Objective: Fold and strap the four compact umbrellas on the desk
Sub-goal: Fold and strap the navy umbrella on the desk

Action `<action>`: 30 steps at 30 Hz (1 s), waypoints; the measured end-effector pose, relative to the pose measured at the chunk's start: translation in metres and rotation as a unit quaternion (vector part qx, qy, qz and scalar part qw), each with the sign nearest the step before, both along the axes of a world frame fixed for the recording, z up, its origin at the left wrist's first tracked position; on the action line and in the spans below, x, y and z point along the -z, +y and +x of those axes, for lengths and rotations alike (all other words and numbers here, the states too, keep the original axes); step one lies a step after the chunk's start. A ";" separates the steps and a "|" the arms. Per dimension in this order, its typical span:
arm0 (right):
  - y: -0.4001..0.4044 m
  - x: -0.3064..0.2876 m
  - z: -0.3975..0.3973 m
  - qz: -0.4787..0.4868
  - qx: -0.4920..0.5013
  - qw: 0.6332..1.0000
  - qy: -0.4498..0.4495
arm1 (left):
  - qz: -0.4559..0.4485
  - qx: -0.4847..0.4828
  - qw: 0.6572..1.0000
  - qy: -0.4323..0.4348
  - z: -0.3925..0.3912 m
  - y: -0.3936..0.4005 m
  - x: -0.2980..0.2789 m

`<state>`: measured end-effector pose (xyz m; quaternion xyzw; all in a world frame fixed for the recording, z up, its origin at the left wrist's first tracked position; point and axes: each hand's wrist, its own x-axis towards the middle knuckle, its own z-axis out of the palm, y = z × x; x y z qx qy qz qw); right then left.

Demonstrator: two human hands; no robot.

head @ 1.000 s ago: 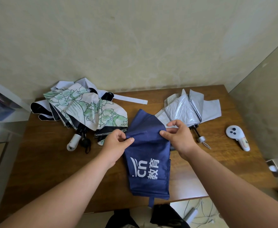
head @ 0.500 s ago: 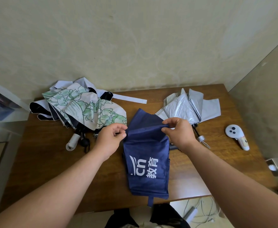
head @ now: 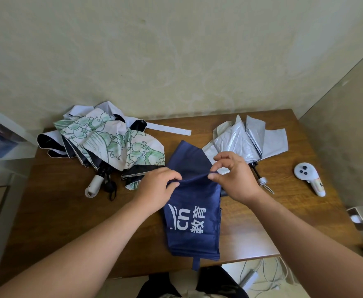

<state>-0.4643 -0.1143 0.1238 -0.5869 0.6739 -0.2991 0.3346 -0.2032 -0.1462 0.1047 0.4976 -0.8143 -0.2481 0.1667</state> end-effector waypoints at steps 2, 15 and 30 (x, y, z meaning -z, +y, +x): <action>0.007 0.006 -0.005 0.011 0.009 1.000 -0.005 | 0.007 -0.030 0.999 0.019 0.006 0.003 0.003; 0.003 0.074 -0.005 0.176 0.079 0.979 0.067 | 0.063 -0.045 0.996 0.034 0.020 0.025 0.000; -0.011 0.032 -0.005 -0.186 -0.273 0.913 0.241 | 0.045 0.008 0.999 0.017 0.020 0.030 0.011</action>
